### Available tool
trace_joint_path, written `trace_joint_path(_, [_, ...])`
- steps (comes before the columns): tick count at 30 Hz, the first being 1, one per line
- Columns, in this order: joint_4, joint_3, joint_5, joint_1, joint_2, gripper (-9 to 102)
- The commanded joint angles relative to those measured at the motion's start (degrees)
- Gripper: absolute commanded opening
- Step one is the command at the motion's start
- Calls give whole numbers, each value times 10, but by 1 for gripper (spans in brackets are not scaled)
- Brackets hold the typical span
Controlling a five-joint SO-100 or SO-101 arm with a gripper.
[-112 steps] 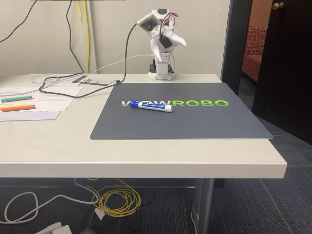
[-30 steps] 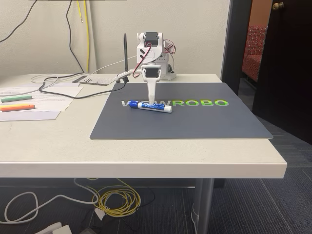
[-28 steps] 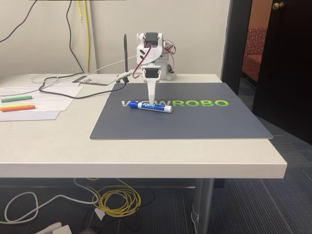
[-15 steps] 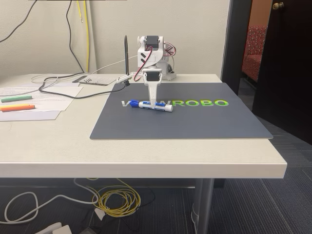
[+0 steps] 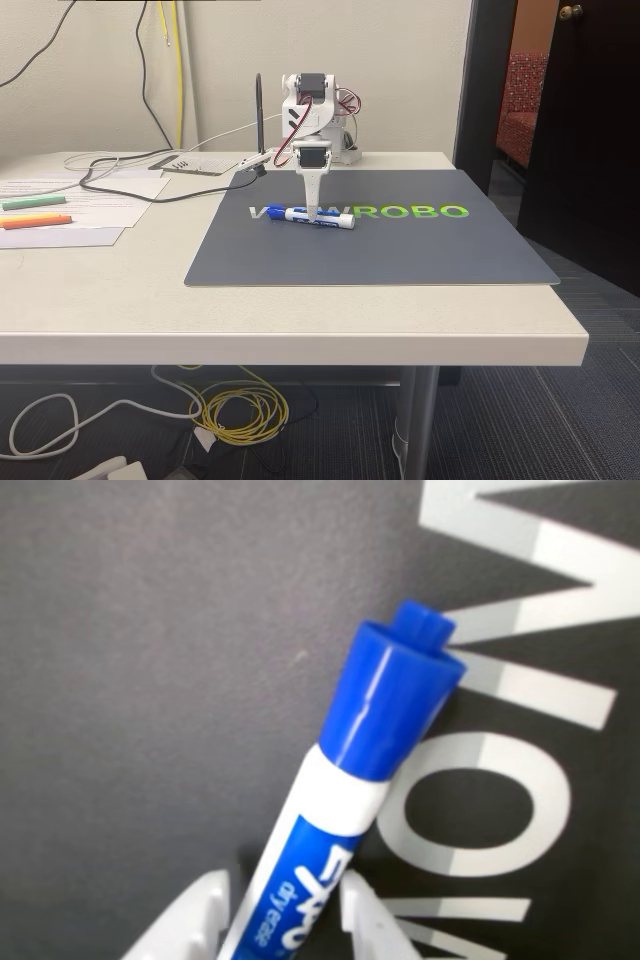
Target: Pick up the blue marker.
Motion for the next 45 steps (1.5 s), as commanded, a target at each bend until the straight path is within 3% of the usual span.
trace_joint_path(1, [69,-17,0,0,11,12])
trace_joint_path(8, [69,-17,0,0,11,4])
trace_joint_path(17, [74,-17,-7,0,11,3])
trace_joint_path(28, [83,-11,-54,-8,9,16])
trace_joint_path(45, [101,15,-74,-11,11,14])
